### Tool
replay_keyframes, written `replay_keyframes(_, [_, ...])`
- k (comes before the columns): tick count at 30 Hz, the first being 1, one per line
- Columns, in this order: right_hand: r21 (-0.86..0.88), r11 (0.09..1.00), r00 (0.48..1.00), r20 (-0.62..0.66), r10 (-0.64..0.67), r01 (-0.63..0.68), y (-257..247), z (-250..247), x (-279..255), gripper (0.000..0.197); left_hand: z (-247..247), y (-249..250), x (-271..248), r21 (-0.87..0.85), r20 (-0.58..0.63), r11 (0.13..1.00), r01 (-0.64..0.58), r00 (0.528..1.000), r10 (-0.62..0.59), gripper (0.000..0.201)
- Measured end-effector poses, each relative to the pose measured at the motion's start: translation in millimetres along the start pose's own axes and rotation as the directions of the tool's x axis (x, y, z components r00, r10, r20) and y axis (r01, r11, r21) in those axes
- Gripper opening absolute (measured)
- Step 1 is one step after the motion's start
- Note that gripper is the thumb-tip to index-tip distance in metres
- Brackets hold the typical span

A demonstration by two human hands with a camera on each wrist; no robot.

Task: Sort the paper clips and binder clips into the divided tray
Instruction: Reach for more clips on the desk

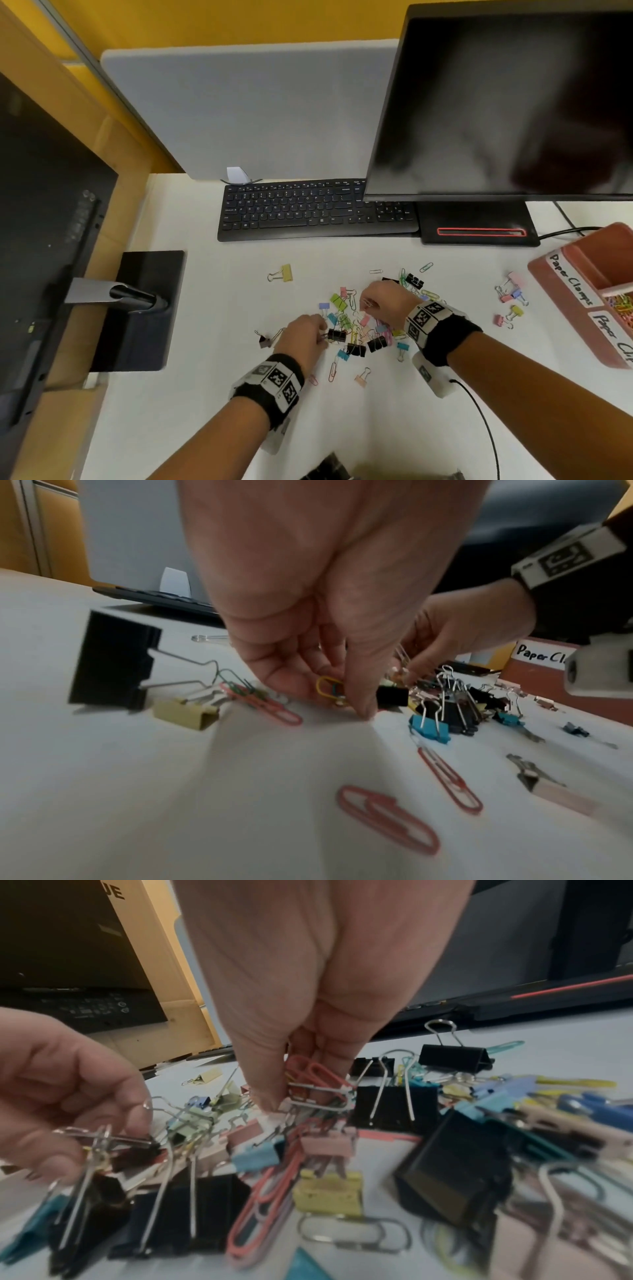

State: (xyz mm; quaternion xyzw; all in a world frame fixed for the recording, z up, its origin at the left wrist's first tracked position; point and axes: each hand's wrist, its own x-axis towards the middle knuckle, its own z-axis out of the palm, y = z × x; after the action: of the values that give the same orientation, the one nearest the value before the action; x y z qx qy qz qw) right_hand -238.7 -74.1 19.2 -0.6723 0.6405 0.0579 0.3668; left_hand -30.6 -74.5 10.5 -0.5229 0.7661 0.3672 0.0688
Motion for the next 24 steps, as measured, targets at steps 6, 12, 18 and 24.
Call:
replay_keyframes(6, [-0.061, 0.995, 0.996, 0.015, -0.082, 0.083, -13.4, -4.8, 9.0, 0.021, 3.6, 1.5, 12.0, 0.103, -0.01, 0.994, -0.033, 0.999, 0.034, 0.011])
replay_keyframes(12, [-0.102, 0.989, 0.994, -0.013, -0.11, 0.108, -7.3, -1.5, 15.9, 0.029, 1.5, 0.2, 16.3, 0.12, 0.036, 0.993, -0.015, 0.999, 0.011, 0.006])
replay_keyframes(18, [-0.097, 0.993, 0.997, -0.035, -0.063, 0.06, -4.5, 0.6, 19.2, 0.02, 0.6, -4.5, 15.9, 0.043, 0.005, 0.999, -0.018, 1.0, 0.018, 0.012])
replay_keyframes(24, [-0.008, 0.999, 0.997, -0.067, -0.032, 0.031, -2.2, -4.4, 8.4, 0.016, -25.7, -7.3, 0.2, -0.14, -0.04, 0.984, -0.106, 0.994, 0.101, 0.012])
